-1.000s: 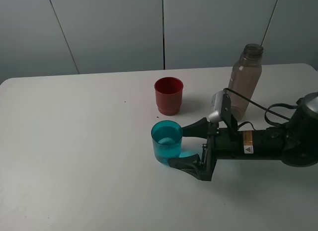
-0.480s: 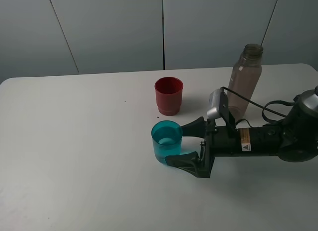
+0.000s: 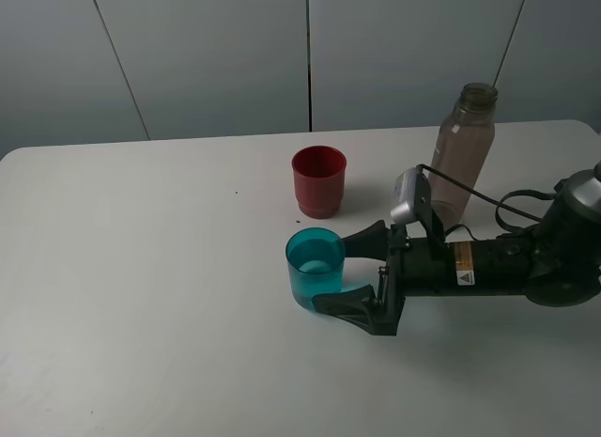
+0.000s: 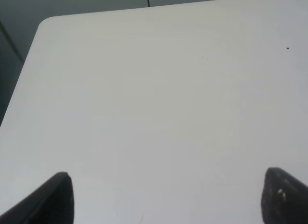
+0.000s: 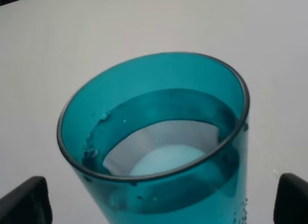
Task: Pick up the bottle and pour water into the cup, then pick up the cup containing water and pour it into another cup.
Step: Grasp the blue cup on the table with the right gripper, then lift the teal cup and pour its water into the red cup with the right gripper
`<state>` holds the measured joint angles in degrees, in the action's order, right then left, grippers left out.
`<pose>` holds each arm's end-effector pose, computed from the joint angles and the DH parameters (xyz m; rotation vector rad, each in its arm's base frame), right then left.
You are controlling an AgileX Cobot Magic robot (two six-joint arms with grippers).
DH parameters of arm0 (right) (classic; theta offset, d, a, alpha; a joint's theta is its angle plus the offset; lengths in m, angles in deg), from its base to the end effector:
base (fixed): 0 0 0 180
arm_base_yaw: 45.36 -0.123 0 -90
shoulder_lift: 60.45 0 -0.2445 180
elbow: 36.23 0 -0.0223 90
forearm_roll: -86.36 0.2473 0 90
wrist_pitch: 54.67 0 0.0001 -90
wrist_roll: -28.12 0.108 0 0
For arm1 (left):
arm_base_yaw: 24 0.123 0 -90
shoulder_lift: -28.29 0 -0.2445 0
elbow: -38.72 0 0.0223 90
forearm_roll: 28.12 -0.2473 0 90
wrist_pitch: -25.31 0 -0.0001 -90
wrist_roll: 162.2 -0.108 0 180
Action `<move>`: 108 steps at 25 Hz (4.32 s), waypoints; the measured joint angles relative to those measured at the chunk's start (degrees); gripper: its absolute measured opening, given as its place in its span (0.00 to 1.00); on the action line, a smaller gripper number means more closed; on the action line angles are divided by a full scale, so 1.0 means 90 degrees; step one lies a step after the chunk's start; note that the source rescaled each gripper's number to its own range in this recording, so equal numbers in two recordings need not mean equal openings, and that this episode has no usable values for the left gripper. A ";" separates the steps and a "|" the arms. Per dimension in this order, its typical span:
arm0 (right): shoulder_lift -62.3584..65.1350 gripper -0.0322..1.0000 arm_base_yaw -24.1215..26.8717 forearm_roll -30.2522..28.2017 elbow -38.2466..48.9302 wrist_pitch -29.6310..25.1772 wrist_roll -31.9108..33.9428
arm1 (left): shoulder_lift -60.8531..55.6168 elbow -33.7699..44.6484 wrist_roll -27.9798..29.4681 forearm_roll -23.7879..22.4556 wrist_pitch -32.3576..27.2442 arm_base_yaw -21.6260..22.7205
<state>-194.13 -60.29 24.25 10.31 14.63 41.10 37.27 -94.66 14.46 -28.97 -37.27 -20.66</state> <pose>0.2063 0.1474 0.0140 -1.1021 1.7663 1.0182 0.0449 0.0040 0.2682 -0.0011 2.0637 0.0898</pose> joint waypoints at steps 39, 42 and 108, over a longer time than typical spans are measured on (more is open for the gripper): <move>-0.0092 1.00 -0.0360 0.0000 -0.0623 -0.0357 0.0467 | 0.0000 0.0000 0.0000 0.0000 0.0000 0.0000; -0.0092 1.00 -0.0360 0.0011 -0.0623 -0.0371 0.0482 | 0.0000 0.0000 0.0000 0.0000 0.0000 0.0000; 0.1756 0.18 -0.0472 -0.0344 -0.0615 -0.0837 0.2426 | 0.0000 0.0000 0.0001 0.0000 0.0000 0.0000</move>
<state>-178.32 -64.54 21.16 4.77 7.09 62.94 37.27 -94.66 14.47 -28.97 -37.27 -20.66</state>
